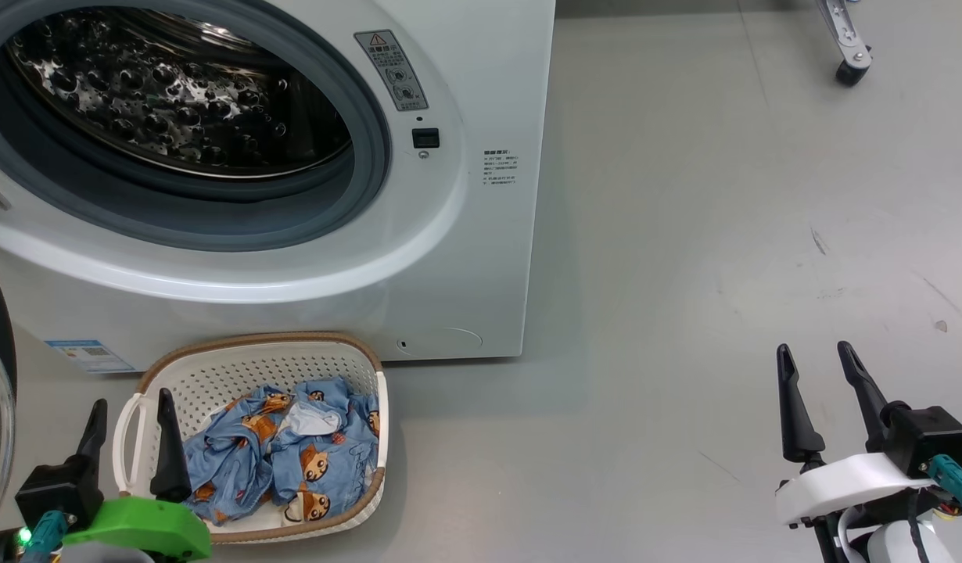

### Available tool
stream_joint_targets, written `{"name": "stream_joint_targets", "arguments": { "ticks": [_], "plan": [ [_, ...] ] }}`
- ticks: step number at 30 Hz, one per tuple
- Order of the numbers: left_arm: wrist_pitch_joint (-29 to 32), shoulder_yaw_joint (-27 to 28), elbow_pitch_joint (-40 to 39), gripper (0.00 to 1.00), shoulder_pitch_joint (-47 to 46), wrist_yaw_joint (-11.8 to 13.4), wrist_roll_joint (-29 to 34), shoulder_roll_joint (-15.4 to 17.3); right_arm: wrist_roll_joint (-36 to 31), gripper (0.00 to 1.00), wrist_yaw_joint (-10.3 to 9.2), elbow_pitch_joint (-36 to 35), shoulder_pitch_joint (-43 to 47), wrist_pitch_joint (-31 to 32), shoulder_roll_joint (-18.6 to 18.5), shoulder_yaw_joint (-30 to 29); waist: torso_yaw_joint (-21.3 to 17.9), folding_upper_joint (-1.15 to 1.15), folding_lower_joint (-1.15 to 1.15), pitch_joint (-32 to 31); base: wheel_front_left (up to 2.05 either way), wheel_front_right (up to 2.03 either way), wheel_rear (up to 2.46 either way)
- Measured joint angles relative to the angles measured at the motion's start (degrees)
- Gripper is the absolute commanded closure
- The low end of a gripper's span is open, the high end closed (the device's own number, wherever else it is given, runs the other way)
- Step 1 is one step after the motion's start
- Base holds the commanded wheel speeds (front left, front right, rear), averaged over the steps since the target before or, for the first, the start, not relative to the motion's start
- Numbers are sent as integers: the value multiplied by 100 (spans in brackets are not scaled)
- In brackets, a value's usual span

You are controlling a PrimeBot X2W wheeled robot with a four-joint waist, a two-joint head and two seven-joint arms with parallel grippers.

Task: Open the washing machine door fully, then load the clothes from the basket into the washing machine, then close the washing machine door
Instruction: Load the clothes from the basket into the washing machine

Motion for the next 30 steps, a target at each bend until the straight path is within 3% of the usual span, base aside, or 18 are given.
{"name": "stream_joint_targets", "arguments": {
  "ticks": [17, 30],
  "plan": [
    [0, -20, -83, 0, -64, -64, -59, -22, 0, 0, 0, -130, -67, 0, -2, -27, 17, 0, 0, 523, 0, 0, 0],
    [0, -221, 107, 0, -820, -157, -93, -38, 0, 0, 1, -283, -329, 0, 1, 9, 79, 0, 0, 1324, 0, 0, 0]
  ]
}}
